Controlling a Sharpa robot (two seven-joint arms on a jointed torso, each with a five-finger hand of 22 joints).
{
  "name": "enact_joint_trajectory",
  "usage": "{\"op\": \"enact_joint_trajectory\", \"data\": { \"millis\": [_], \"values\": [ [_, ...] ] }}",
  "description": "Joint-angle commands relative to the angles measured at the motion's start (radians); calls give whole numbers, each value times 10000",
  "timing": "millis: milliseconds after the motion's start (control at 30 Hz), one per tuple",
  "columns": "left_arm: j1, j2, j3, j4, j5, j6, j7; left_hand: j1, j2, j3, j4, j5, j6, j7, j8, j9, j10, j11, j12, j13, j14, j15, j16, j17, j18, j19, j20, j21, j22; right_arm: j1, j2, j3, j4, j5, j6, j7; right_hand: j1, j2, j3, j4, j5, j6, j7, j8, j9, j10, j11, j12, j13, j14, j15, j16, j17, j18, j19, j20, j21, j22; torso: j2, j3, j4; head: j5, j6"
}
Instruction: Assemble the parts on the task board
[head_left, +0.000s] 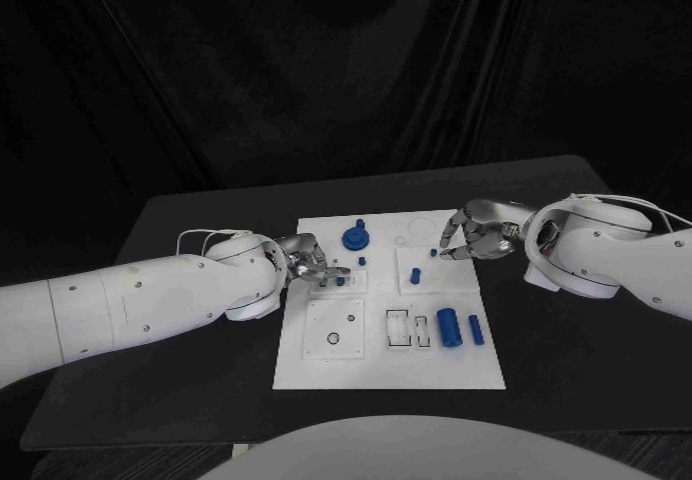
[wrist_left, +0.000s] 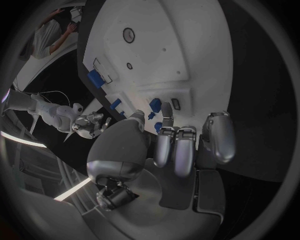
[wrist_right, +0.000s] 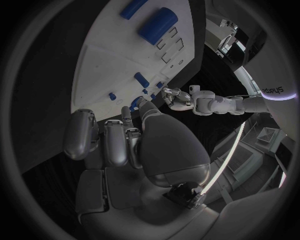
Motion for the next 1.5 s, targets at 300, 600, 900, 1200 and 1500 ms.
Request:
{"op": "enact_joint_trajectory", "data": {
  "millis": [300,600,900,1200,1500],
  "values": [
    [1271,-615,21,258,1255,-923,1340,96,28,-402,-33,-119,99,-97,178,224,874,-135,365,2364,1058,-101,66,2634,-132,325,-49,494,1906,-20,-82,8,43,17,-229,-66,-71,70,39,64,83,11,44,13,-6,789,103,-45,2243,353,82,-49,-6,98,-46,10,-50,1517,-33,-3,-14,1,2],
    [2028,-493,18,-644,1497,1652,1307,1260,142,-579,-79,30,-27,-72,-2,250,969,-107,493,2501,1058,-71,66,2634,-180,388,-40,724,1967,-20,-113,8,133,17,-990,486,-326,54,-4,238,6,163,2,80,7,970,69,79,2499,469,59,187,336,-15,177,-4,528,1701,-16,-6,-7,41,2],
    [1599,385,13,-2693,581,3013,868,1423,173,-700,-43,46,14,-27,-265,79,963,-66,488,2497,1058,-32,66,2634,-175,352,-7,709,1958,-28,-154,8,226,17,-1331,876,-497,73,-1,371,-32,419,-88,154,15,1043,-8,130,2609,522,-4,293,456,-72,312,-51,833,1801,-8,8,-19,44,2],
    [1071,1232,15,-4277,391,3303,1038,1403,195,-821,-20,10,197,-33,-395,-24,994,-66,525,2536,1058,-27,66,2634,-180,361,5,744,1965,-47,-188,8,285,17,-1370,950,-817,123,-28,639,-128,803,-188,113,-22,1043,-94,130,2609,519,-69,295,436,-76,340,-103,867,1809,46,-42,-21,89,2],
    [842,1619,17,-4817,365,3339,1222,991,296,-1146,11,-105,381,-28,-605,-133,998,-60,531,2543,1058,-20,66,2634,-176,344,16,751,1962,-50,-200,7,315,17,-1343,946,-840,144,-17,667,-116,836,-199,95,-30,1043,-105,130,2609,521,-77,300,441,-76,341,-111,869,1810,66,-52,-20,128,2]
  ]
}}
